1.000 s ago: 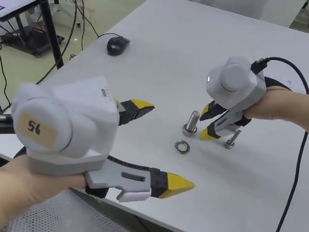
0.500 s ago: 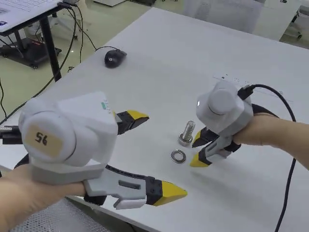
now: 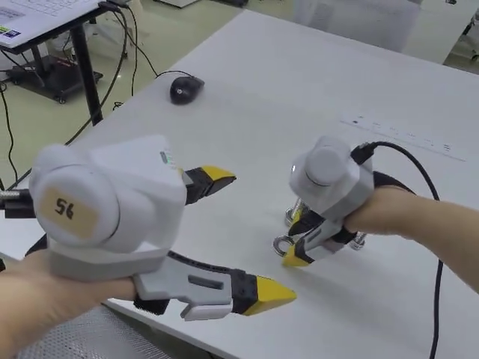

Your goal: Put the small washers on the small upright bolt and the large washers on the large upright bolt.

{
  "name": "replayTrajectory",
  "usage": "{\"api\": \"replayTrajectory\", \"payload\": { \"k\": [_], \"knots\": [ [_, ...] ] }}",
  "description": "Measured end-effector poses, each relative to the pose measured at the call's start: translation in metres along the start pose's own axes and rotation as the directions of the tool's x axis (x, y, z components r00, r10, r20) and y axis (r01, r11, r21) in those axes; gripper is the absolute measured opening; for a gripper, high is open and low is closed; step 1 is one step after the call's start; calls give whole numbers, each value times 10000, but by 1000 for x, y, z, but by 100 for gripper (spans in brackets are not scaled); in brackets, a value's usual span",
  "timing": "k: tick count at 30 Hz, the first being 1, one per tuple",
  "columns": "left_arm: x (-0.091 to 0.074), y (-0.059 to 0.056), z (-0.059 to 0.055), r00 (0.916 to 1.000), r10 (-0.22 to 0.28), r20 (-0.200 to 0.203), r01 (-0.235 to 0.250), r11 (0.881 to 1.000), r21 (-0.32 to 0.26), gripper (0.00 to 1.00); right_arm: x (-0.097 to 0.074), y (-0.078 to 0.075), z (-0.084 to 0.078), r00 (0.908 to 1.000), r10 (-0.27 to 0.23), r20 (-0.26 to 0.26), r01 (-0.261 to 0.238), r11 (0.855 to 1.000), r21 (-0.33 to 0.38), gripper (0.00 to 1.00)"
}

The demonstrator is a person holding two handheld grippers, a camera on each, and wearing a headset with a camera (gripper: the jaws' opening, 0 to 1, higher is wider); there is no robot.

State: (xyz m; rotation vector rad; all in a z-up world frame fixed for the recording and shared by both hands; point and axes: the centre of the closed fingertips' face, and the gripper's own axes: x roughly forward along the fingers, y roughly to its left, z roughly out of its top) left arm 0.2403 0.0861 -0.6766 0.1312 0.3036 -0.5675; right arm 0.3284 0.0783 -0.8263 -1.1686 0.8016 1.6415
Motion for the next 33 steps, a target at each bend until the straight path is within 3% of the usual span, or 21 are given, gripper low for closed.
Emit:
{"api": "replayTrajectory", "payload": {
  "k": [15,27,33],
  "knots": [
    [1,1,-1,10000,7,31,-7,10000,-34,86,-1,-1,-3,9992,91,-382,-107,9990,-424,27],
    [1,-1,-1,10000,35,-14,-35,10000,3,85,-3,-1,-3,9995,-24,-325,15,9996,-268,22],
    [0,-1,-3,10000,64,-56,-65,10000,-22,85,-13,3,-9,9994,24,-342,-33,9997,-257,22]
  ]
}}
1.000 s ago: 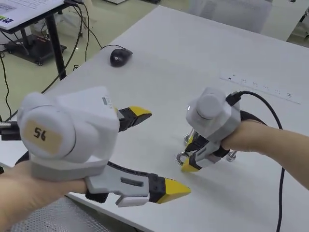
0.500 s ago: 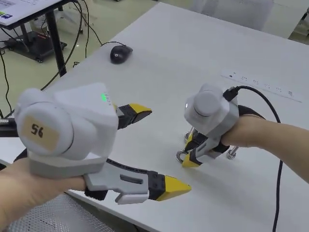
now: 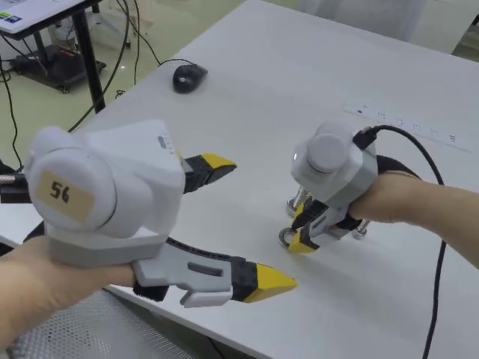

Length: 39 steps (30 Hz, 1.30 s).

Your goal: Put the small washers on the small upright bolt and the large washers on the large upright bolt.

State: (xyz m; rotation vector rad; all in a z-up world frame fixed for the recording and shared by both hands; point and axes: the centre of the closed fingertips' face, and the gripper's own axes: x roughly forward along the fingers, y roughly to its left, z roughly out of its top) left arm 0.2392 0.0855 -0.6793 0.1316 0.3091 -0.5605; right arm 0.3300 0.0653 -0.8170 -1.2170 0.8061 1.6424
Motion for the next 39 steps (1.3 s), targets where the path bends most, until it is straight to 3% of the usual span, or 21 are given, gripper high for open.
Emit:
{"api": "replayTrajectory", "payload": {
  "k": [15,23,32,39],
  "knots": [
    [6,-7,2,9998,-184,-36,185,9998,113,85,-53,-23,-11,9974,-714,-40,714,9974,34,22],
    [6,-8,3,9999,-170,6,170,9998,99,85,-72,-40,2,9926,-1207,99,1208,9926,-148,22],
    [4,-5,4,10000,-40,62,40,10000,7,85,-68,-51,21,9911,-1303,279,1314,9903,-448,22],
    [5,-5,4,10000,-32,74,32,10000,-71,85,-56,-50,19,9940,-1096,54,1098,9928,-487,22]
  ]
}}
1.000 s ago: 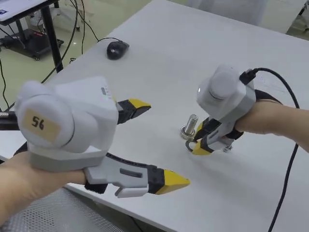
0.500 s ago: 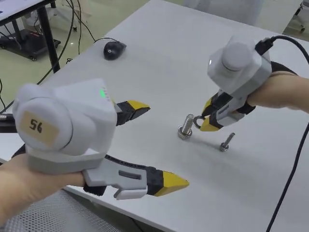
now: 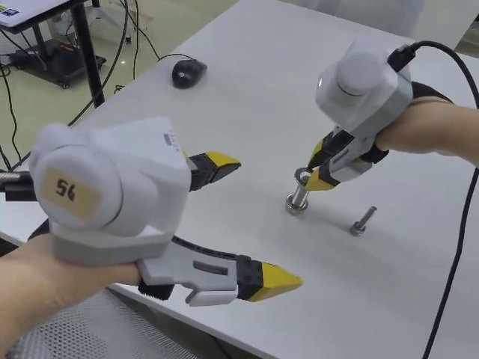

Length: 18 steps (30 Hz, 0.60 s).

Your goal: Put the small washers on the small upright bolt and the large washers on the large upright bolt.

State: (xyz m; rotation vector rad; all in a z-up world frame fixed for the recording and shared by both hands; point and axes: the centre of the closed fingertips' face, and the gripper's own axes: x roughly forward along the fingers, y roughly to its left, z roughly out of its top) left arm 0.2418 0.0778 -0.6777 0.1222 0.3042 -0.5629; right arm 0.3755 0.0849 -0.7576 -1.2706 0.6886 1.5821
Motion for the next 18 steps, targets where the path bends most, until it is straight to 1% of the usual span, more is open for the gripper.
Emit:
{"api": "replayTrajectory", "payload": {
  "k": [5,12,16,18],
  "knots": [
    [0,2,0,10000,18,1,-18,10000,-25,85,5,0,-4,9999,97,-62,-98,10000,-20,22],
    [2,2,-1,10000,-36,1,36,10000,-44,85,18,-1,-10,9997,138,-179,-139,9999,-31,22],
    [2,1,-2,10000,-59,-33,59,10000,-61,84,27,0,-12,9998,126,-134,-126,9999,-21,22],
    [2,2,-2,10000,-46,-39,46,10000,-78,84,30,1,-14,9998,185,-109,-184,9998,93,23]
  ]
}}
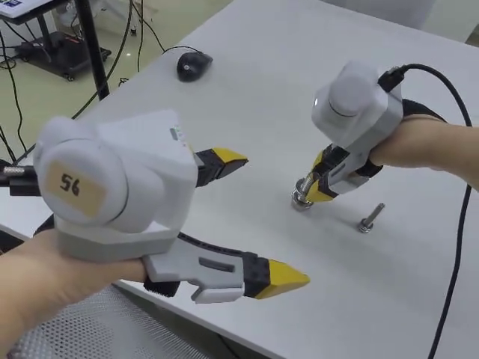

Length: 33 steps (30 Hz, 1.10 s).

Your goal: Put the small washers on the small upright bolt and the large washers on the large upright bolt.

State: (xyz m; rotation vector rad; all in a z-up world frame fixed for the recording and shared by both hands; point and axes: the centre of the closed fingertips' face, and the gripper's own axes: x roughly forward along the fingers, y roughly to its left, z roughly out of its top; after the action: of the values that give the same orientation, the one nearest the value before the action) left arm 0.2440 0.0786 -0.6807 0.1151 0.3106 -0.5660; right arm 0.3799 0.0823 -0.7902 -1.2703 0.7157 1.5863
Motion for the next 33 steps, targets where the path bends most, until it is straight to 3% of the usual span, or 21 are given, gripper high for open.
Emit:
{"api": "replayTrajectory", "payload": {
  "k": [15,17,20,23,27,29,33],
  "knots": [
    [1,1,0,10000,24,6,-24,10000,-52,84,12,6,-5,9998,156,123,-155,9998,-89,24],
    [1,2,-1,10000,41,-11,-41,10000,-54,84,9,8,0,9980,229,587,-226,9997,-57,24],
    [1,2,-1,10000,24,-34,-24,10000,-52,84,9,6,0,9969,133,781,-140,9999,87,26],
    [1,1,-1,10000,-24,-44,24,10000,-39,84,-1,6,-3,9958,-110,908,91,9997,214,26],
    [1,0,2,9999,-150,42,150,9999,32,84,-25,6,-4,9862,-637,1528,559,9970,543,26],
    [2,0,4,9998,-220,27,220,9997,133,84,-34,0,-6,9763,-1034,1901,909,9931,736,26],
    [5,-3,10,9985,-524,177,520,9984,231,84,-56,11,-10,9615,-1566,2259,1361,9853,1036,26]
  ]
}}
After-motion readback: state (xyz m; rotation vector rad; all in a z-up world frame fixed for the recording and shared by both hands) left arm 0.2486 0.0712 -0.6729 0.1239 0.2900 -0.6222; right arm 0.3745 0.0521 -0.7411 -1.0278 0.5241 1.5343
